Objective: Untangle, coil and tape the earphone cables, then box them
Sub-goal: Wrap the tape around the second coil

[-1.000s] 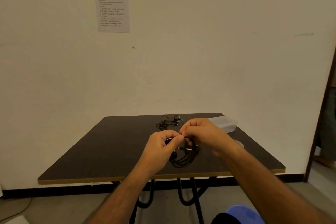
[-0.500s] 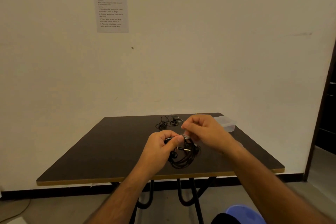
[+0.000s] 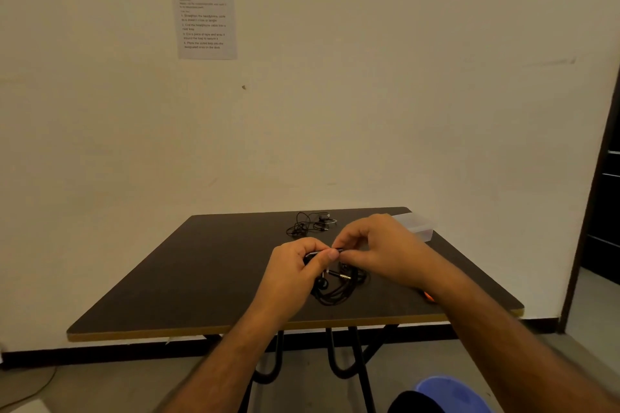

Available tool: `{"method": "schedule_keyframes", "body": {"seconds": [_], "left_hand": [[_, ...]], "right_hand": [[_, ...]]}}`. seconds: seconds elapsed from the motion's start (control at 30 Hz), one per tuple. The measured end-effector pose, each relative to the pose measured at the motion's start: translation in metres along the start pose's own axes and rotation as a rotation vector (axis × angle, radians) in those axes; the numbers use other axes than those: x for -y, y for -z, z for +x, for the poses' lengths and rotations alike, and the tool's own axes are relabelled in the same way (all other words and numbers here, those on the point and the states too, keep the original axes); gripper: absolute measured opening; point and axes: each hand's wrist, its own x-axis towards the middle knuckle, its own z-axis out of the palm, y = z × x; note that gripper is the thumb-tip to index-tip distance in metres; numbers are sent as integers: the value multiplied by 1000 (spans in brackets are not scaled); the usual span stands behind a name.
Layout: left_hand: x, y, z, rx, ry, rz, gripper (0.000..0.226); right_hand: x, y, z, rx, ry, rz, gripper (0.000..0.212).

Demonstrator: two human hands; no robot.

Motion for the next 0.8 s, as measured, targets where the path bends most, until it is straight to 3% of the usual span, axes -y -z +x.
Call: {"method": "schedule_keyframes", "body": {"seconds": [0.1, 0.23, 0.43, 0.8], "left_hand": [[1, -1, 1, -30, -10, 65, 10], [0, -1, 2, -65, -31, 40, 26], [-1, -1, 2, -176, -53, 39, 7], [4, 3, 3, -96, -37, -9, 9]], "right_hand": [[1, -3, 3, -10, -17, -34, 7], [2, -3, 6, -7, -43, -62, 7], [3, -11, 7, -147, -109, -16, 18], [0, -6, 12, -20, -127, 58, 6]]}}
